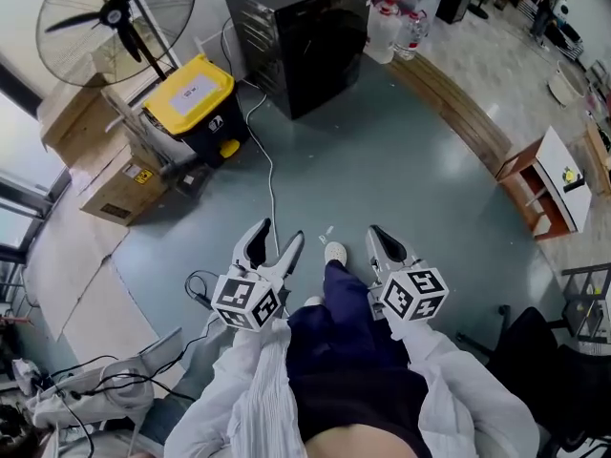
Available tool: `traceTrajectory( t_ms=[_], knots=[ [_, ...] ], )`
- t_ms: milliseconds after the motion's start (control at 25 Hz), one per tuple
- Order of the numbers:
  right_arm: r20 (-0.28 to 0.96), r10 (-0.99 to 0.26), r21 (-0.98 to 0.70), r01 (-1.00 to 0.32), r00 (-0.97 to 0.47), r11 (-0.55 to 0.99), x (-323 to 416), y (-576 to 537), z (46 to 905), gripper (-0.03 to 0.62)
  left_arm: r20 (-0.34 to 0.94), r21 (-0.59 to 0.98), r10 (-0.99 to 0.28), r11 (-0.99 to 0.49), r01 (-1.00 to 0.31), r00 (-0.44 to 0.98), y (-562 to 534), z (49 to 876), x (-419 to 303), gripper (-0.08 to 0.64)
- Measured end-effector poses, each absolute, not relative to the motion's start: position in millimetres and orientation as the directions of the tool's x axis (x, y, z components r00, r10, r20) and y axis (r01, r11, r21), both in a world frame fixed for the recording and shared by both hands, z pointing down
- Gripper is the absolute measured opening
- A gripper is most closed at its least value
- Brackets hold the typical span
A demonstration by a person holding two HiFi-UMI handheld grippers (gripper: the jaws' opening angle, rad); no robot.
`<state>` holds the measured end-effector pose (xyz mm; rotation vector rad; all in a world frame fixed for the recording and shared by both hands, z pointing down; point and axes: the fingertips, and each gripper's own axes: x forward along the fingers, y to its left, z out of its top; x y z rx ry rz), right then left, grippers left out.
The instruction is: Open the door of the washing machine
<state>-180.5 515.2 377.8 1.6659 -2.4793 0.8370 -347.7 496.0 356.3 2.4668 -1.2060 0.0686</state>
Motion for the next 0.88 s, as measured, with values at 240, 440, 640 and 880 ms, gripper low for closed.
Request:
traceTrajectory(
  t_ms=[240, 440, 640, 880],
  knots=[
    [0.332, -0.834, -0.405, -0.865, -0.441, 0.296, -152.4, 431.9, 376.9, 0.012, 0.221, 0.330, -0.733, -0.564, -0.757, 0.643, 417.1, 352.8, -318.6, 0.301],
    [0.322, -0.834, -0.396, -0.864, -0.449, 0.312, -118.4, 364.9, 376.5, 0.012, 0.215, 0.342, -0.733, -0.562, -0.753, 0.645, 349.8, 357.7, -288.7, 0.299],
    [0.302, -0.834, -0.411, -0.852, -0.462, 0.323, -97.6, 315.8, 374.7, 0.012, 0.179, 0.402, -0.741, -0.545, -0.736, 0.647, 304.8, 361.2, -265.1, 0.296],
    [0.317, -0.823, -0.436, -0.843, -0.471, 0.315, -87.8, 292.9, 379.3, 0.012, 0.202, 0.431, -0.740, -0.521, -0.737, 0.642, 278.6, 364.7, -254.0, 0.293]
  ],
)
